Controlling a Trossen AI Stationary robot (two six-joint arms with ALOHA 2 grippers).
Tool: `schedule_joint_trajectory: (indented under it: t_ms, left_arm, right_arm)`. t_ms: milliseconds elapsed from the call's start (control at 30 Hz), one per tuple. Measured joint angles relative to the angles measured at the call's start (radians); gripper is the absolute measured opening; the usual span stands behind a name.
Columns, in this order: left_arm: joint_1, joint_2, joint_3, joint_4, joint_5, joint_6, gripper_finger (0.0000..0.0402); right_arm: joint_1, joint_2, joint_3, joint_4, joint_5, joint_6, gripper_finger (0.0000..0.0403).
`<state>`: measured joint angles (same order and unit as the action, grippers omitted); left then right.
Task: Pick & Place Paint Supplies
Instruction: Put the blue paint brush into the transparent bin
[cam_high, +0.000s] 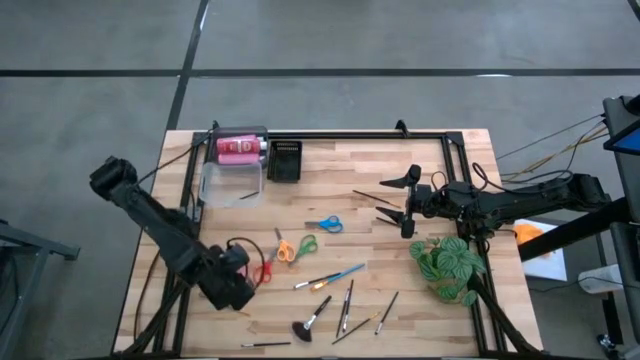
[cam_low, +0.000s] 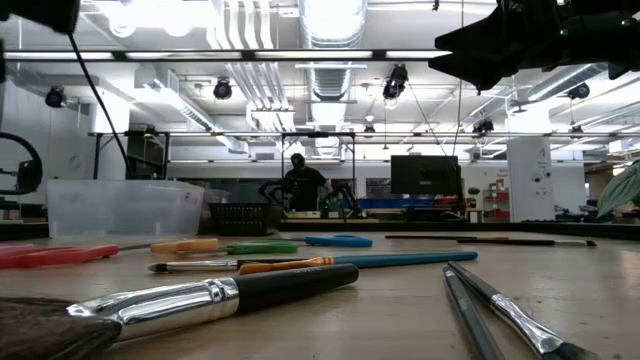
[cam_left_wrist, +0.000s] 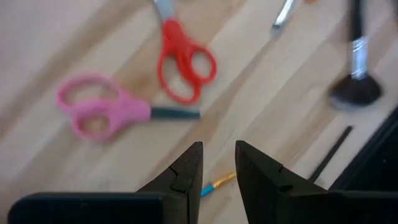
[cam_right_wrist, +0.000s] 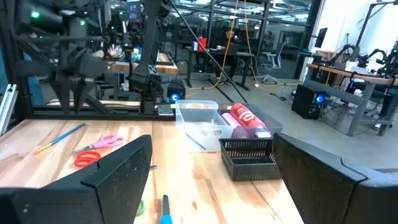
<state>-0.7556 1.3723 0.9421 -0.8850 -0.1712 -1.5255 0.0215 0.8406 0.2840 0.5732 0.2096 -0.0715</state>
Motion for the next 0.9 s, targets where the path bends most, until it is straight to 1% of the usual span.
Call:
schedule_joint_trajectory:
  t_ms: [67, 133, 233, 333, 433, 533, 700, 800, 900]
  left_arm:
    - [-0.006, 0.045, 0.0, 0.01, 0.075, -0.038, 0.0097]
    - [-0.007, 0.095, 0.002, 0.027, 0.155, -0.033, 0.0097]
    - [-0.007, 0.169, 0.003, 0.073, 0.214, 0.086, 0.0097]
    - [-0.02, 0.24, 0.01, 0.084, 0.233, 0.223, 0.0097]
    - [-0.044, 0.291, 0.019, 0.084, 0.27, 0.279, 0.0097]
    - [-0.072, 0.323, 0.021, 0.109, 0.285, 0.299, 0.0097]
    - [-0.103, 0.322, 0.021, 0.126, 0.284, 0.345, 0.0097]
    - [-0.111, 0.311, 0.022, 0.135, 0.269, 0.355, 0.0097]
    - [-0.12, 0.31, 0.021, 0.149, 0.246, 0.415, 0.0097]
  right_arm:
    - [0.0, 0.0, 0.0, 0.0, 0.0, 0.0, 0.0331]
    - [0.0, 0.0, 0.0, 0.0, 0.0, 0.0, 0.0331]
    - [0.0, 0.0, 0.0, 0.0, 0.0, 0.0, 0.0331]
    - [0.0, 0.0, 0.0, 0.0, 0.0, 0.0, 0.0331]
    - [0.0, 0.0, 0.0, 0.0, 0.0, 0.0, 0.0331]
    - [0.0, 0.0, 0.0, 0.0, 0.0, 0.0, 0.0331]
    - [0.0, 0.0, 0.0, 0.0, 0.0, 0.0, 0.0331]
    - [0.0, 0.0, 0.0, 0.0, 0.0, 0.0, 0.0331]
    - [0.0, 0.0, 0.0, 0.0, 0.0, 0.0, 0.0331]
